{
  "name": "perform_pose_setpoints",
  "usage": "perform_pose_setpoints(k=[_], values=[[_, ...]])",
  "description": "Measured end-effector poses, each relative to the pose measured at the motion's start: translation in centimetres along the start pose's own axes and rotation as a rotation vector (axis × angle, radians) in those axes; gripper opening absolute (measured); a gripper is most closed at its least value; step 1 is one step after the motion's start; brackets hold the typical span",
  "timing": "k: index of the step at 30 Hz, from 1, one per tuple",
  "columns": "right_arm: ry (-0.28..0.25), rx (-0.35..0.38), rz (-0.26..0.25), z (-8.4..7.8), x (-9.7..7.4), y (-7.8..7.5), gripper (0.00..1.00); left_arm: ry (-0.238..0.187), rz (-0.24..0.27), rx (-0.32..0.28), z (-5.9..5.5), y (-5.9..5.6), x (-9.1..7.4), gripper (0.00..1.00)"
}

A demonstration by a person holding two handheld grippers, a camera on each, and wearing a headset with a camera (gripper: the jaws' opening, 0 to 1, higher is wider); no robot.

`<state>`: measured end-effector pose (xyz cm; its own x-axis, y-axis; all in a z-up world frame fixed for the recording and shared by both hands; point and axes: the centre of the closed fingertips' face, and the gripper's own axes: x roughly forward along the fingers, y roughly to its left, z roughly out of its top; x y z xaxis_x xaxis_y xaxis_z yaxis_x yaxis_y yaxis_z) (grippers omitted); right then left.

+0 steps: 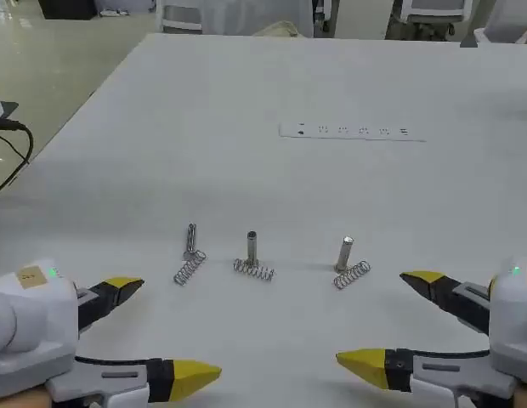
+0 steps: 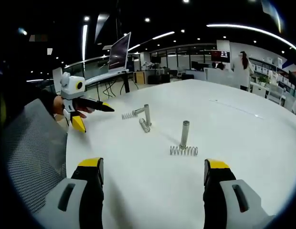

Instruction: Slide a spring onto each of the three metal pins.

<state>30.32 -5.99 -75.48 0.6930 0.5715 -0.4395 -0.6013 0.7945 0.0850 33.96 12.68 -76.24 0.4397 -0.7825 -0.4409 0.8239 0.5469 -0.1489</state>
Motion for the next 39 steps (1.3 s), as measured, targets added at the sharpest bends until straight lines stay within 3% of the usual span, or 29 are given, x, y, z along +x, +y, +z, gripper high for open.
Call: perform_pose_setpoints(k=[18, 39], values=[[0.001, 0.000, -0.005, 0.0, -0.1, -0.2, 0.86, -0.001, 0.001, 0.001, 0.2, 0.0, 0.1, 0.94], [-0.011, 0.000, -0.018, 0.4, -0.3, -0.5, 0.85, -0.017, 0.027, 0.011, 2.4, 2.2, -0.1, 0.89]])
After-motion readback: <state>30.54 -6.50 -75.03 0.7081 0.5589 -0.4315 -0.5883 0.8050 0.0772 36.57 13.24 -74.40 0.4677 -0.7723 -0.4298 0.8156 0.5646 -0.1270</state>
